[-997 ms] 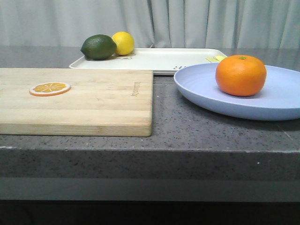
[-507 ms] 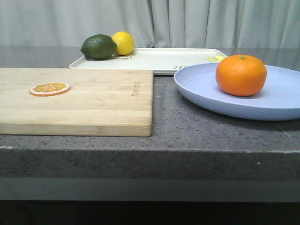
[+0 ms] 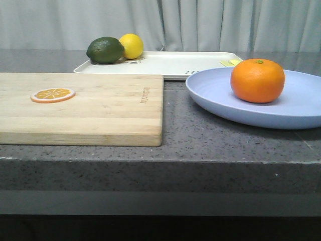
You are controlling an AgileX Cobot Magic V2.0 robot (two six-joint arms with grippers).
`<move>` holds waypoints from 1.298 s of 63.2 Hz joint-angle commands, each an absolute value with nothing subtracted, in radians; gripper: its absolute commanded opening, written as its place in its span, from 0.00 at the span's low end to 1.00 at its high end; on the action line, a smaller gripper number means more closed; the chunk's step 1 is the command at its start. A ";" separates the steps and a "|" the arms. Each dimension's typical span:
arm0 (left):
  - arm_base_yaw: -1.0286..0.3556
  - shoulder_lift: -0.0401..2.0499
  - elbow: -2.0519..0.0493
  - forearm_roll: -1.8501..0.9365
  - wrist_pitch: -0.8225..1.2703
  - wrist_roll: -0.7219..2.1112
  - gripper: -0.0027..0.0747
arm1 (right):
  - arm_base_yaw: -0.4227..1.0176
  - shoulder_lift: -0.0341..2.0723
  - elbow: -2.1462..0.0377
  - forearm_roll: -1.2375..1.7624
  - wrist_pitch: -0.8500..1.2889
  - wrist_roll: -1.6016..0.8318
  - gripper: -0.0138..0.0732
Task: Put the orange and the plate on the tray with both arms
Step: 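Move the right gripper to the blue plate's rim and grip it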
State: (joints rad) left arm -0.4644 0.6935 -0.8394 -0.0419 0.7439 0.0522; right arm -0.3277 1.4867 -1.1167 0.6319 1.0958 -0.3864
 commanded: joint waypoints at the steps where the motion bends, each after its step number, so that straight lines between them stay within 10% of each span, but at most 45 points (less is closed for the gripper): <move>1: -0.464 0.693 -0.864 -0.044 0.675 0.042 0.89 | -0.335 1.496 -1.151 0.700 1.069 -0.413 0.66; 20: -0.464 0.693 -0.864 -0.044 0.675 0.042 0.89 | -0.333 1.576 -1.151 0.749 1.057 -0.451 0.65; 82: -0.464 0.693 -0.864 -0.044 0.673 0.042 0.89 | -0.333 1.578 -1.151 0.751 1.047 -0.392 0.09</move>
